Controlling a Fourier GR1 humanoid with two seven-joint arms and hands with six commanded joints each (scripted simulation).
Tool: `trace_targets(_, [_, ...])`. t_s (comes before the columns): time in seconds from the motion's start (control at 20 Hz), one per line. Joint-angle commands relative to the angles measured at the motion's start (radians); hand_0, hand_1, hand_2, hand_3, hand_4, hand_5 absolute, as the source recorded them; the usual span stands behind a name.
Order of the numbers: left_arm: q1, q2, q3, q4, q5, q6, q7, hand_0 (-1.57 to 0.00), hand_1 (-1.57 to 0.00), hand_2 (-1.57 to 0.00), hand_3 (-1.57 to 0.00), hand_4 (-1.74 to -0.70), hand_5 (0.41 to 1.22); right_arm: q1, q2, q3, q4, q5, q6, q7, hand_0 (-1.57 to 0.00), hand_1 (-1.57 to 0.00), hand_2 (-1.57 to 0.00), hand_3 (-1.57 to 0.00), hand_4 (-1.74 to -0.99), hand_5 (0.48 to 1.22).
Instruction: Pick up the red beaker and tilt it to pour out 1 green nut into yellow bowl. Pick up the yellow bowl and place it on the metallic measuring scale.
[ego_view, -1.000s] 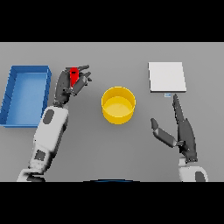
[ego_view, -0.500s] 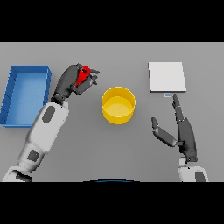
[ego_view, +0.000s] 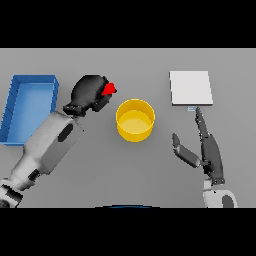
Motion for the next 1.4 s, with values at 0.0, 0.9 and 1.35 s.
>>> trace_targets(0.0, [-0.018, 0.014, -0.026, -0.001, -0.028, -0.020, 0.016, -1.57, -1.57, -1.57, -1.57, -1.74, 1.161, -0.006, 0.004, 0.002, 0.006, 0.003, -0.002, 0.010, 0.00, 0.00, 0.00, 0.00, -1.267, 0.698])
trace_targets(0.9, [-0.368, 0.051, -0.487, 0.179, -0.354, -0.318, -0.131, -1.57, -1.57, -1.57, -1.52, -1.73, 1.220, 0.012, 0.043, -0.011, 0.023, -0.046, -0.007, -0.032, 0.00, 0.00, 0.00, 0.00, -1.291, 0.634])
trace_targets(1.35, [-0.505, 0.040, -0.655, 0.248, -0.448, -0.359, -0.194, -1.57, -1.57, -1.57, -1.56, -1.74, 1.221, 0.021, 0.038, -0.012, 0.023, -0.018, -0.027, -0.021, 0.00, 0.00, 0.00, 0.00, -1.260, 0.586])
